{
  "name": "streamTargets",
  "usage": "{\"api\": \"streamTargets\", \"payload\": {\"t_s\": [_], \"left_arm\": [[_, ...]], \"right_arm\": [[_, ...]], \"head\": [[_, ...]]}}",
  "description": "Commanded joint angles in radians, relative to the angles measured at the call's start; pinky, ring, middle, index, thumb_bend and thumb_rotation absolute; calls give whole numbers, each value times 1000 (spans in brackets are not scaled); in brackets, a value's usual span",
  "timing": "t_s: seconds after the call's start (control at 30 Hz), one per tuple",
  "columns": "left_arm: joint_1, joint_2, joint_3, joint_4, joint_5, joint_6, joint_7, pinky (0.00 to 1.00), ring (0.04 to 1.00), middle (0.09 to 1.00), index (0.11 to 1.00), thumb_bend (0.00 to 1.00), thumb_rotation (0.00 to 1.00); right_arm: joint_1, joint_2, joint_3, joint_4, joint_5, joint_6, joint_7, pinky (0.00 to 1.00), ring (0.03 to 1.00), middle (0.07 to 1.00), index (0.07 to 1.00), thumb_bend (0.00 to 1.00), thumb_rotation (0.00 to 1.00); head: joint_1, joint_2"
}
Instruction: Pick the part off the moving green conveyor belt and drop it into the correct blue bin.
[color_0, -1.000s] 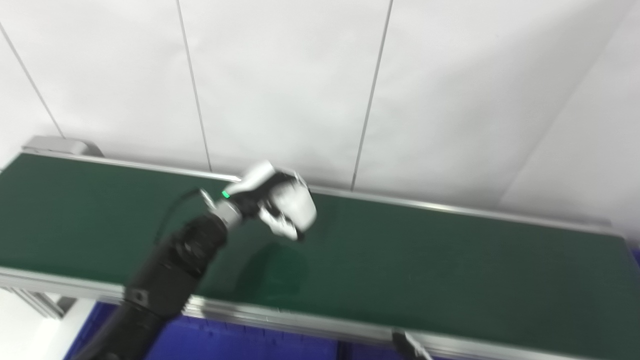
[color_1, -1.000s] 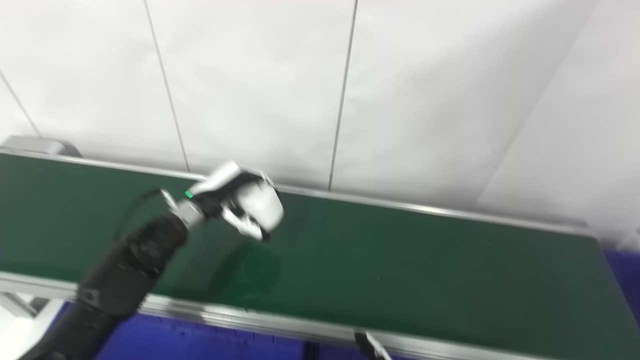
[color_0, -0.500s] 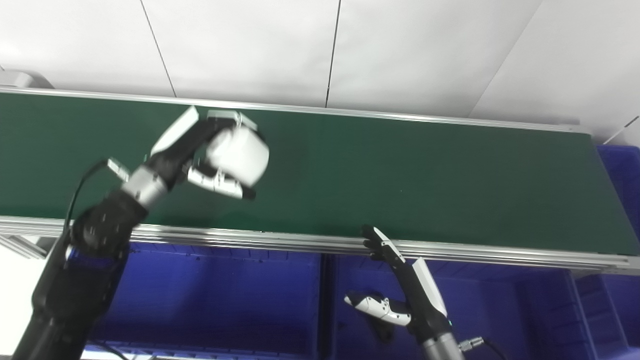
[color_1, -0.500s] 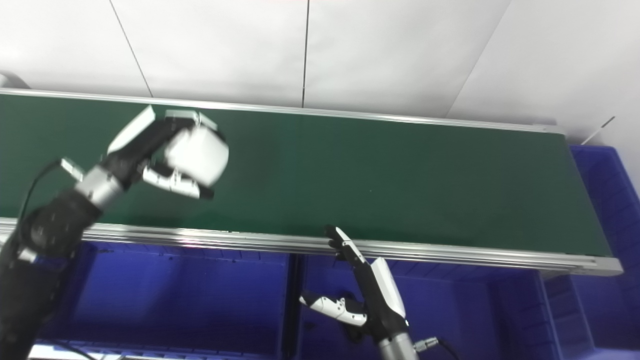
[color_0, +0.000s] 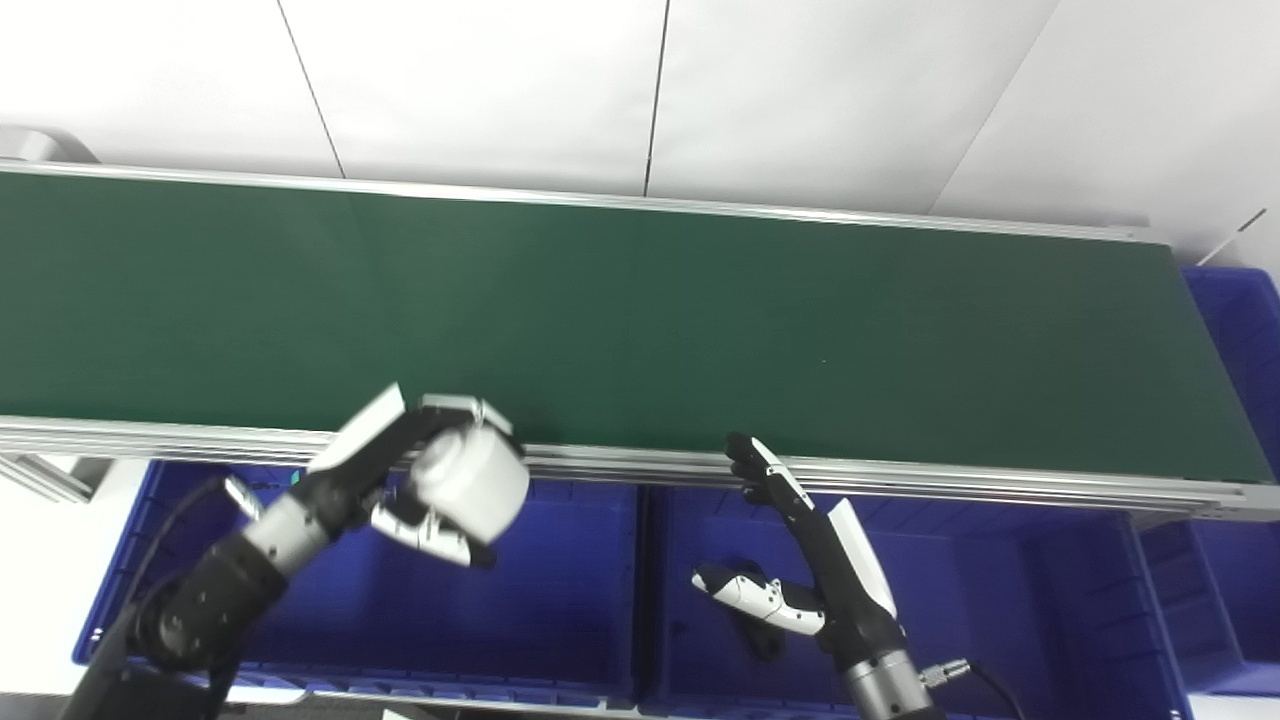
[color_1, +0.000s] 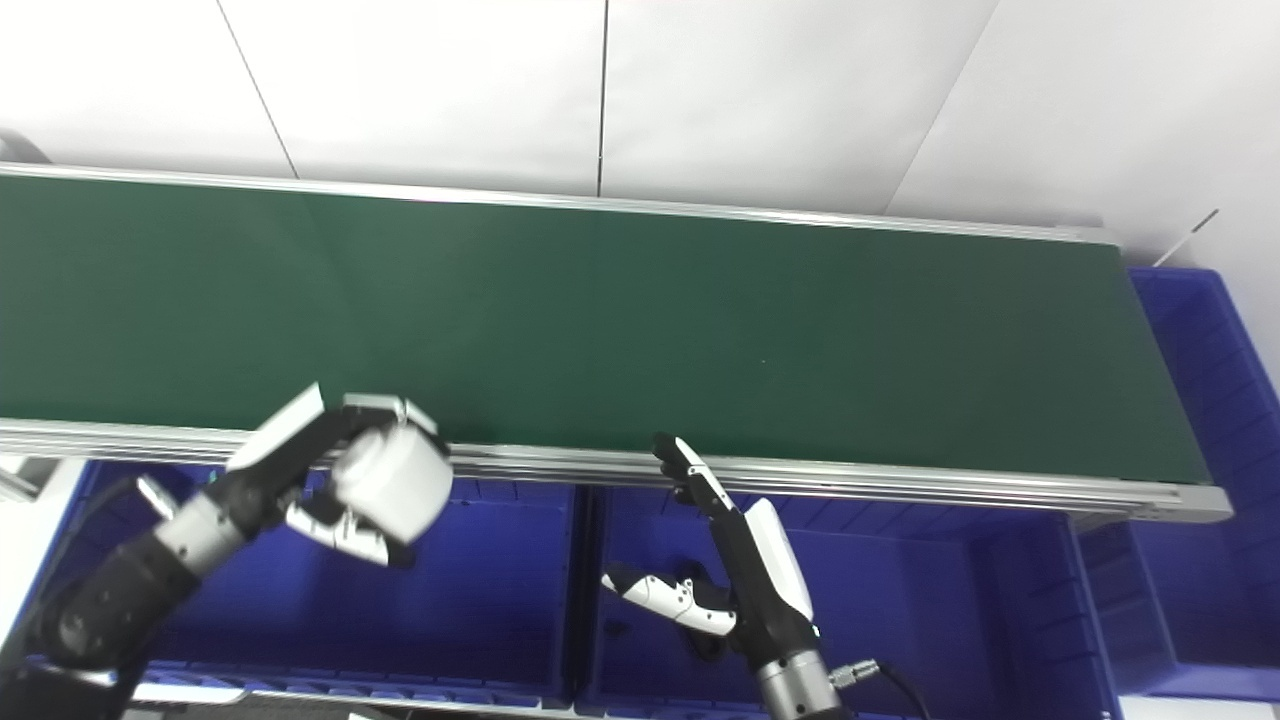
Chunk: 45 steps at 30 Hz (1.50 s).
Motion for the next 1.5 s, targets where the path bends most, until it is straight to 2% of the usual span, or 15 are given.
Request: {"api": "streamTargets", "payload": {"t_s": [0.0, 0.2, 0.37, 0.47, 0.6, 0.63, 0.67, 0.73, 0.8, 0.83, 0.9, 1.0, 1.1, 1.23, 1.47], "left_arm": [[-12, 8, -3, 0, 16, -56, 26, 430, 440, 494, 512, 500, 0], [4, -1, -35, 31, 91, 1, 25, 451, 439, 498, 513, 499, 0], [-5, -25, -62, 91, 196, 47, 70, 469, 450, 500, 503, 501, 0], [-4, -42, -59, 92, 225, 151, 68, 487, 449, 504, 504, 500, 0], [-3, -35, -75, 75, 267, 214, 56, 507, 439, 501, 523, 499, 0], [-4, -30, -82, 67, 279, 231, 45, 549, 556, 498, 512, 510, 0], [-4, -23, -91, 58, 295, 245, 38, 563, 596, 497, 509, 514, 0], [-5, -9, -108, 25, 320, 298, 7, 675, 730, 728, 723, 699, 283], [-3, 4, -119, -7, 332, 337, -13, 733, 806, 824, 823, 819, 428], [0, 9, -120, -20, 332, 341, -15, 706, 806, 846, 870, 903, 500], [11, 15, -110, -35, 298, 330, -16, 662, 797, 859, 917, 981, 562], [27, 14, -74, -12, 145, 237, -21, 782, 889, 923, 926, 1000, 487], [44, 14, -55, -8, 36, 163, -29, 823, 904, 917, 897, 1000, 460], [78, 10, -40, -40, -107, 109, -60, 816, 865, 874, 838, 1000, 428], [137, -12, -27, -94, -229, 48, -62, 749, 802, 811, 783, 972, 357]], "right_arm": [[-1, -4, -4, -22, 6, -8, -2, 829, 887, 908, 941, 785, 660], [3, -6, -8, -18, 7, -15, -7, 840, 883, 899, 943, 778, 643], [6, -7, -11, -14, 20, -20, -5, 854, 887, 899, 942, 774, 634], [7, -9, -11, -11, 20, -26, -6, 854, 887, 901, 946, 776, 632], [11, -7, -10, -14, 23, -25, -6, 848, 884, 898, 947, 788, 652], [12, -7, -10, -15, 24, -23, -5, 849, 885, 898, 946, 791, 653], [13, -7, -10, -18, 25, -20, -4, 849, 885, 899, 946, 792, 654], [14, -9, -10, -19, 22, -21, -4, 848, 886, 900, 947, 788, 654], [14, -9, -9, -20, 17, -23, -5, 846, 885, 900, 946, 784, 648], [14, -9, -8, -22, 16, -21, -4, 849, 886, 901, 947, 784, 650], [15, -10, -7, -23, 12, -19, -4, 847, 885, 901, 946, 782, 650], [15, -10, -6, -23, 11, -22, -4, 854, 889, 901, 946, 777, 651], [18, -10, -7, -29, 15, -16, -1, 858, 895, 905, 948, 781, 650], [21, -12, -9, -31, 14, -16, -1, 846, 887, 900, 944, 784, 645], [24, -18, -6, -39, 15, -17, 4, 836, 884, 900, 943, 774, 637]], "head": [[0, 0], [1, -14], [2, -18], [5, -20], [8, -18], [8, -18], [7, -18], [7, -17], [7, -17], [6, -17], [5, -17], [1, -15], [1, -14], [2, -12], [0, -16]]}}
